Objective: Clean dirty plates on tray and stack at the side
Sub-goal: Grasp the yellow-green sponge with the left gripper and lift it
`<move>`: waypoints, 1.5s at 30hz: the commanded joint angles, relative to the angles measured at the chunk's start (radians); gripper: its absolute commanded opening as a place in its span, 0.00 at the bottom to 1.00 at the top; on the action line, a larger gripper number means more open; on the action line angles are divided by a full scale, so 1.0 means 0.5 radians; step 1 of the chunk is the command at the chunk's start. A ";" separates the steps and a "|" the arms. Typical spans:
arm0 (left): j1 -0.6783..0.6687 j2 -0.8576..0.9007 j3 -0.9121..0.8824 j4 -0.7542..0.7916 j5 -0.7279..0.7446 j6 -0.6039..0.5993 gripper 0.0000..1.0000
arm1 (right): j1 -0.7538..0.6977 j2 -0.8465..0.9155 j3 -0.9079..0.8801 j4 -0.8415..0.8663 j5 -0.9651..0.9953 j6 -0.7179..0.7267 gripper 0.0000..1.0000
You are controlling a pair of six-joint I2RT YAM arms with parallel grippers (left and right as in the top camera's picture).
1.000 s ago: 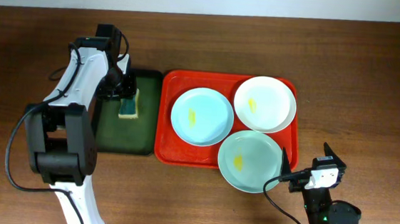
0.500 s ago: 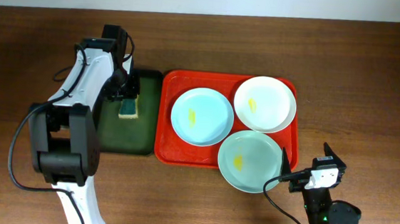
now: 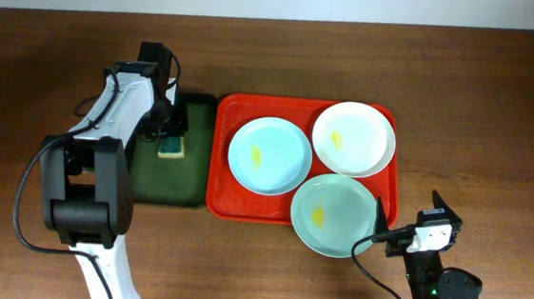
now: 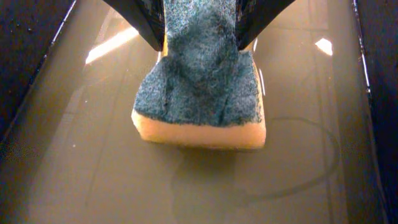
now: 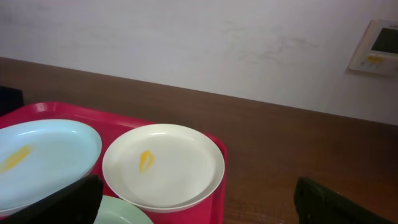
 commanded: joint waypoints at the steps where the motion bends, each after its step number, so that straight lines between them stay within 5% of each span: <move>1: 0.001 0.045 -0.010 -0.014 -0.014 -0.018 0.35 | 0.011 -0.008 -0.011 -0.012 0.011 0.021 0.99; 10: 0.001 0.083 -0.010 0.000 -0.065 -0.019 0.35 | 0.011 -0.008 -0.011 -0.011 0.011 0.021 0.99; 11: 0.001 0.103 -0.010 0.002 -0.065 -0.019 0.32 | 0.011 -0.008 -0.011 -0.012 0.011 0.021 0.98; 12: 0.001 0.108 -0.010 0.002 -0.064 -0.019 0.15 | 0.011 -0.008 -0.011 -0.012 0.011 0.021 0.99; 16: 0.002 0.108 -0.009 0.002 -0.058 -0.018 0.00 | 0.011 -0.008 -0.011 -0.011 0.011 0.021 0.99; 22: 0.001 0.062 0.070 -0.091 -0.036 -0.008 0.00 | 0.011 -0.008 -0.011 -0.012 0.011 0.021 0.99; 31: 0.001 -0.521 0.069 -0.060 -0.051 -0.003 0.00 | 0.011 -0.008 -0.011 -0.012 0.011 0.021 0.98; 45: 0.001 -0.459 0.013 -0.050 -0.050 -0.003 0.00 | 0.011 -0.008 -0.011 -0.011 0.011 0.021 0.99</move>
